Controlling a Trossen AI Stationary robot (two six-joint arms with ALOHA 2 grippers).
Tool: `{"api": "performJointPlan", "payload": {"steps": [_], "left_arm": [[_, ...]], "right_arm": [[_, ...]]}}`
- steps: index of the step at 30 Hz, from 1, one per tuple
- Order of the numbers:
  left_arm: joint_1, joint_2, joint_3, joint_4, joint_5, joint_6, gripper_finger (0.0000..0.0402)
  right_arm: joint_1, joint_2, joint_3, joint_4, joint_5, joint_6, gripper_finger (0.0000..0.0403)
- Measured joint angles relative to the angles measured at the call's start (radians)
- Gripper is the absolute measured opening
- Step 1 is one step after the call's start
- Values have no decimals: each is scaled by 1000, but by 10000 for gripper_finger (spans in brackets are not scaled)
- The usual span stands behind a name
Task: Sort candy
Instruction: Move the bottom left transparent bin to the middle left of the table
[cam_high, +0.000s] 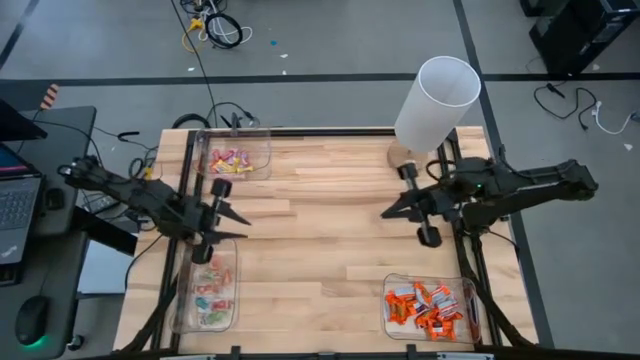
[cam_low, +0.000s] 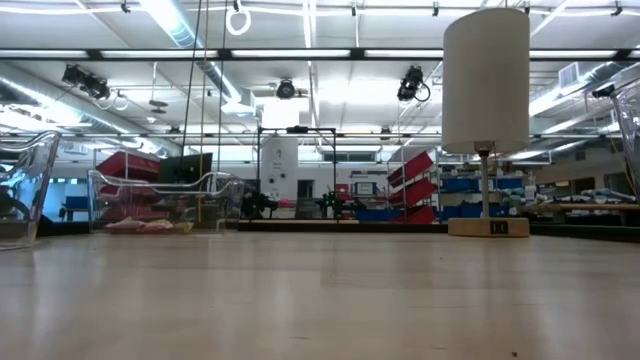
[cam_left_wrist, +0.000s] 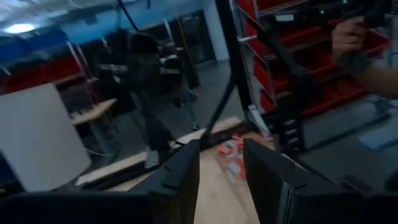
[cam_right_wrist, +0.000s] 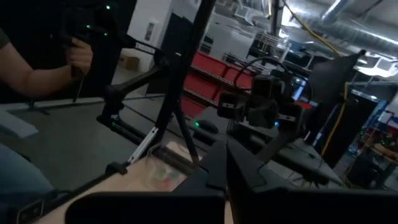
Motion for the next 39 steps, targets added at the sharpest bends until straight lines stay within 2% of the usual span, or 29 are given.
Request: {"api": "performJointPlan", "payload": {"steps": [8,14,20,27,32,39], "left_arm": [[-1,-152,-181,23,7,-33,127],[-1,-272,-316,156,18,-17,127],[0,-347,-427,222,23,-30,127],[1,-385,-480,222,-28,-44,127],[1,-409,-514,222,-30,-90,127],[1,-412,-534,234,-45,-95,127]], "right_arm": [[-20,-190,-216,73,0,63,0],[-20,-312,-361,187,-16,95,0],[-21,-404,-499,280,-17,140,0],[-55,-552,-586,278,4,169,0],[-60,-697,-603,194,-9,182,0],[-60,-803,-662,160,-18,219,0]]}}
